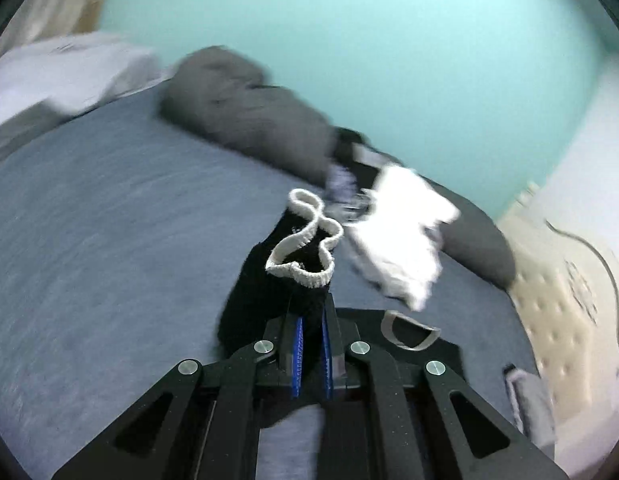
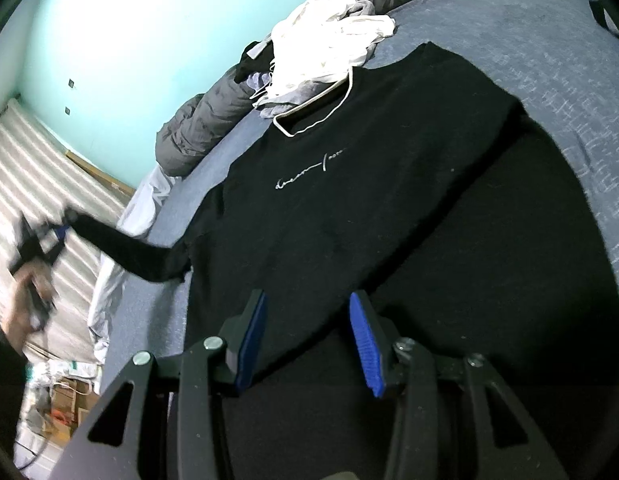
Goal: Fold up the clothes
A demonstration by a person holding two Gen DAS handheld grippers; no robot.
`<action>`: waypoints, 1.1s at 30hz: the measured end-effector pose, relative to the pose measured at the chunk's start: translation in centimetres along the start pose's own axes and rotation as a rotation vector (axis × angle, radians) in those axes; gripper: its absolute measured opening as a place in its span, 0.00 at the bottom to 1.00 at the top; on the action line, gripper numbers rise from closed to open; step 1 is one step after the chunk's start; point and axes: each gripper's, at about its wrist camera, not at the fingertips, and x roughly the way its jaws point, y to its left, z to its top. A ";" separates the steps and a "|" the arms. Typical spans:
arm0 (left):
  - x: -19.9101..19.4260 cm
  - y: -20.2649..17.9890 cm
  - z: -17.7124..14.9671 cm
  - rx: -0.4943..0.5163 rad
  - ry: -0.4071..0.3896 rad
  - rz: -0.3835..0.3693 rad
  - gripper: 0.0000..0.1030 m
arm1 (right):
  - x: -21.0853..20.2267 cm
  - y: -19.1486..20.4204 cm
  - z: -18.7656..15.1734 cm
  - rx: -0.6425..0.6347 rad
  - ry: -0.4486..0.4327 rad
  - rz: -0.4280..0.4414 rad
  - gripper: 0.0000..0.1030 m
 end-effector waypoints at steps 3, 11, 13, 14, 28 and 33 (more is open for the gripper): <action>1.0 -6.2 0.4 0.078 0.024 -0.082 0.07 | -0.8 -0.2 0.0 -0.011 -0.006 -0.008 0.42; 4.6 -23.7 -5.8 0.331 0.182 -0.316 0.07 | -3.6 -2.1 0.4 0.039 -0.046 -0.016 0.42; 5.8 -27.0 -9.2 0.401 0.251 -0.352 0.07 | -4.3 -2.4 0.5 0.045 -0.057 -0.017 0.42; 6.6 -28.2 -11.0 0.432 0.296 -0.362 0.07 | -4.7 -2.7 0.5 0.052 -0.064 -0.016 0.42; 12.8 -23.3 -27.2 0.408 0.608 -0.234 0.45 | -6.4 -6.0 0.9 0.176 -0.075 -0.057 0.50; 10.9 -18.9 -26.1 0.340 0.519 -0.190 0.49 | -6.8 -7.0 1.0 0.225 -0.094 -0.099 0.58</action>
